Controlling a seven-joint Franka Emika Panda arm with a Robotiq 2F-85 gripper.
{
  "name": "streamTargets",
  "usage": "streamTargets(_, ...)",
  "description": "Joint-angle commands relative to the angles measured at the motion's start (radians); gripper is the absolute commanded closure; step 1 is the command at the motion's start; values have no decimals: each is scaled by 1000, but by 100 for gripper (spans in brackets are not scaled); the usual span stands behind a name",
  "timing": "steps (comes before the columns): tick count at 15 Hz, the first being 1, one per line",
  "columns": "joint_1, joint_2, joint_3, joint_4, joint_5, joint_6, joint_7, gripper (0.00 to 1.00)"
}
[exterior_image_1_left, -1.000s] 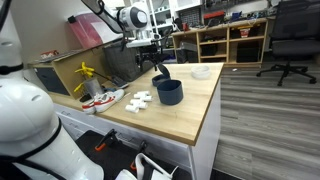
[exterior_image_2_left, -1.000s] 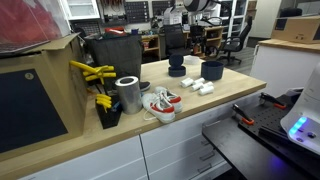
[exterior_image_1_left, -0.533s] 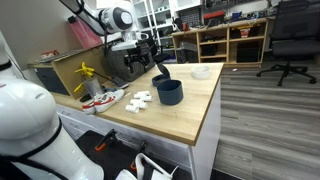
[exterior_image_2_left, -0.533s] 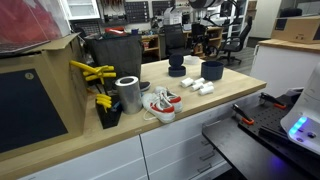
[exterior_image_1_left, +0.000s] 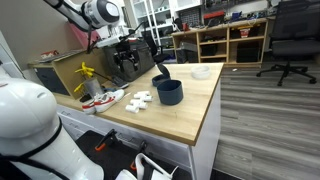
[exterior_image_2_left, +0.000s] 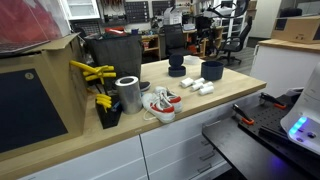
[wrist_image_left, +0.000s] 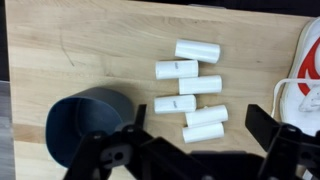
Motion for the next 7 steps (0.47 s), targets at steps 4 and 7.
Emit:
streamTargets(4,5,-31,11,-3,0,-65,-1,0)
streamTargets(7,5,-31,11,-5,0,-65,-1,0)
